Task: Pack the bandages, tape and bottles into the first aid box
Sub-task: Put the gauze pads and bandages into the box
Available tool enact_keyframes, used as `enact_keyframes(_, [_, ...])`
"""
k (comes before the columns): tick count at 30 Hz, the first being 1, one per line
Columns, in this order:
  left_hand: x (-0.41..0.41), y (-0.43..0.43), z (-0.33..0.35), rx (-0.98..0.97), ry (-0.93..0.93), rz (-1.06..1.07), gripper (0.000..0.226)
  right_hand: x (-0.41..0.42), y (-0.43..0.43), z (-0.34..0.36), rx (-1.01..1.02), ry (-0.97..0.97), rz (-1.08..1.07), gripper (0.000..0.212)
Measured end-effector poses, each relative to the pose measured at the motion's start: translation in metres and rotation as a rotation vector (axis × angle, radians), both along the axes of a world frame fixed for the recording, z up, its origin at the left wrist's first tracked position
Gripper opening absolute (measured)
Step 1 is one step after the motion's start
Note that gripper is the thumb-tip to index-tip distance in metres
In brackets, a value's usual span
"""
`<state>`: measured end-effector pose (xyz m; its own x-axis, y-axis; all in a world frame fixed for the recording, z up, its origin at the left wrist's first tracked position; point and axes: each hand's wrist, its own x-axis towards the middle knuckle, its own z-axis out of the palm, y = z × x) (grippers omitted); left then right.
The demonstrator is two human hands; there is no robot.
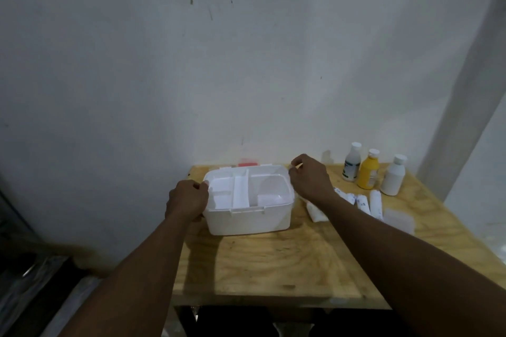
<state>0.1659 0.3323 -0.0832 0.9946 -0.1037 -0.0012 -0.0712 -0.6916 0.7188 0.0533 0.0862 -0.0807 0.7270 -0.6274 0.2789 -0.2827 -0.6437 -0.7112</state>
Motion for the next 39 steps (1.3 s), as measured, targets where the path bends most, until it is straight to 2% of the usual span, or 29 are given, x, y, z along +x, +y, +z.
enact_keyframes(5, [-0.008, -0.002, 0.001, 0.011, 0.023, -0.013, 0.036, -0.052, -0.044, 0.013, -0.058, 0.034, -0.187, 0.027])
enact_keyframes(8, [-0.013, -0.003, 0.003, 0.004, 0.031, -0.01, 0.036, -0.088, -0.069, 0.008, -0.041, 0.2, -0.318, 0.03])
enact_keyframes(12, [-0.017, -0.003, 0.005, 0.009, 0.03, -0.007, 0.037, -0.123, -0.085, -0.012, 0.083, 0.461, -0.547, 0.057])
enact_keyframes(15, [-0.019, -0.002, 0.005, 0.05, 0.006, -0.01, 0.037, -0.136, -0.088, -0.026, 0.155, 0.546, -0.663, 0.073])
enact_keyframes(18, [-0.021, -0.003, 0.005, 0.029, 0.015, 0.0, 0.036, -0.139, -0.091, -0.035, 0.229, 0.56, -0.666, 0.082])
enact_keyframes(25, [-0.023, -0.002, 0.004, 0.004, 0.019, 0.016, 0.032, -0.137, -0.095, -0.032, 0.296, 0.487, -0.668, 0.084])
enact_keyframes(27, [-0.023, -0.001, 0.004, -0.002, 0.023, 0.023, 0.031, -0.136, -0.092, -0.031, 0.247, 0.467, -0.679, 0.077])
enact_keyframes(29, [-0.023, -0.002, 0.004, 0.006, 0.017, 0.023, 0.032, -0.135, -0.089, -0.027, 0.164, 0.415, -0.665, 0.061])
enact_keyframes(31, [-0.022, -0.002, 0.004, 0.011, 0.012, 0.023, 0.034, -0.132, -0.084, -0.016, 0.119, 0.331, -0.657, 0.05])
enact_keyframes(34, [-0.022, -0.003, 0.004, 0.004, 0.003, 0.019, 0.036, -0.12, -0.069, 0.014, 0.044, 0.149, -0.639, 0.049])
enact_keyframes(37, [-0.024, -0.003, 0.005, 0.01, -0.013, 0.01, 0.031, -0.095, -0.046, 0.049, -0.097, -0.105, -0.449, 0.047])
enact_keyframes(39, [-0.024, -0.003, 0.005, 0.008, -0.016, 0.01, 0.028, -0.073, -0.024, 0.071, -0.123, -0.237, -0.284, 0.047])
